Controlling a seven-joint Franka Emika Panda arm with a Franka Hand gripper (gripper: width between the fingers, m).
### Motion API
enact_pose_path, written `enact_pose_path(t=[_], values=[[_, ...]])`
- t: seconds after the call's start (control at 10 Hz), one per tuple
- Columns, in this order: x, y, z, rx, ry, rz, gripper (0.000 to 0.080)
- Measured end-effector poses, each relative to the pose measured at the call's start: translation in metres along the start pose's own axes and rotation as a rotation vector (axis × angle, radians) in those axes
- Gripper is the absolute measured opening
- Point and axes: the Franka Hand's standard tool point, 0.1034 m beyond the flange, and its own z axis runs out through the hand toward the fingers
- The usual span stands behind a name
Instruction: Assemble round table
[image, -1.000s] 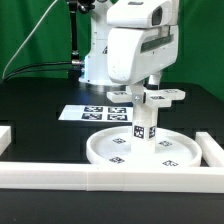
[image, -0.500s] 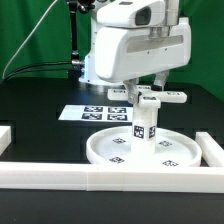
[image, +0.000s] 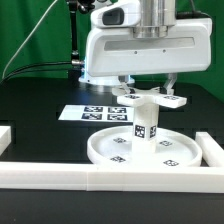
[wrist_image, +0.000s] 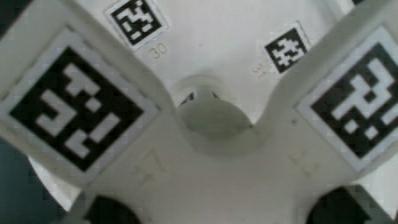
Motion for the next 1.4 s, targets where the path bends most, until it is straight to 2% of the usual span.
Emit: enact_pose_path(t=[0.2, 0.7, 0.8, 1.1, 1.4], values=[[-0.0002, -0.0043, -0.0010, -0.005, 0.012, 0.275, 0.0443], [-0.0005, -0.0027, 0.0001, 0.002, 0.010, 0.591, 0.0443], [-0.0012, -0.0024, 0.0004, 0.010, 0.010, 0.689, 0.0443], [-0.0025, -0.0020, 0.0002, 0.057, 0.005, 1.045, 0.0443], [-0.0010, -0.0007, 0.0001, 0.077, 0.017, 1.353, 0.0443]])
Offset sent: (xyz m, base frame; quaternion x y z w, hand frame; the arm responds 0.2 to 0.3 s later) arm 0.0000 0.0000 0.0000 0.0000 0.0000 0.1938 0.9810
